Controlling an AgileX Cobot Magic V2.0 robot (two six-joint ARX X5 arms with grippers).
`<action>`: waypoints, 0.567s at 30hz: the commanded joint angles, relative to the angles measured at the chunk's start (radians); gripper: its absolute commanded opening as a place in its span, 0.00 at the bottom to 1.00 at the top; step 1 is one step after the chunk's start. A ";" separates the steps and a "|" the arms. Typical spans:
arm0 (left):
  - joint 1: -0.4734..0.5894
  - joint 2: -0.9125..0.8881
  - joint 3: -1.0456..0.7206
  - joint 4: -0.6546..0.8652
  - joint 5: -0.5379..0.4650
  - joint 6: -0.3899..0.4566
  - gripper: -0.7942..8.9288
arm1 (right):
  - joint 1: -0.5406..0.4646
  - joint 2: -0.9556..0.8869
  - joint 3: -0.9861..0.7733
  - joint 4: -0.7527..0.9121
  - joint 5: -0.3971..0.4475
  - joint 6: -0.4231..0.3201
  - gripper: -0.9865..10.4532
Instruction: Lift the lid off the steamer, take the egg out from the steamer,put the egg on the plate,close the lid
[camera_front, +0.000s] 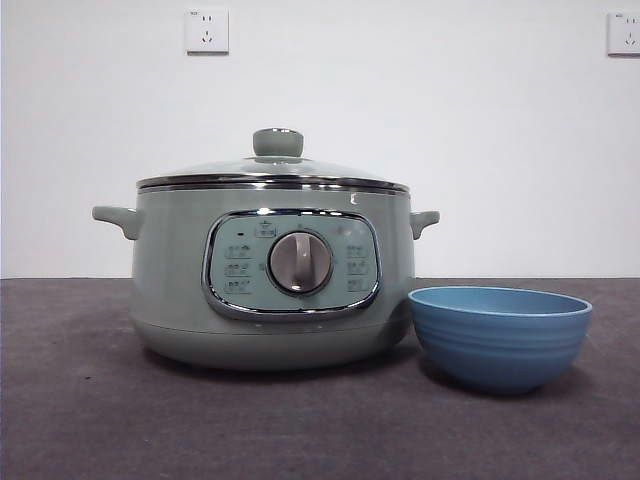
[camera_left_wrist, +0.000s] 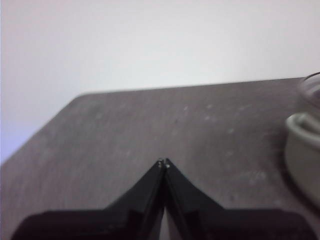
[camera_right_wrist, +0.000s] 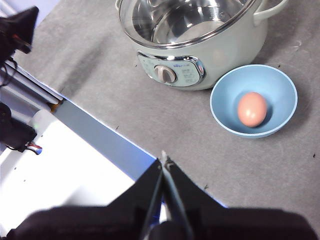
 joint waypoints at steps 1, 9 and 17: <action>0.005 -0.003 -0.038 0.012 -0.019 -0.058 0.08 | 0.002 0.000 0.006 0.003 0.003 -0.008 0.09; 0.005 -0.003 -0.075 -0.051 -0.012 -0.108 0.08 | 0.002 0.000 0.006 0.003 0.003 -0.008 0.09; 0.006 -0.003 -0.075 -0.042 -0.017 -0.155 0.08 | 0.002 0.000 0.006 0.003 0.003 -0.008 0.09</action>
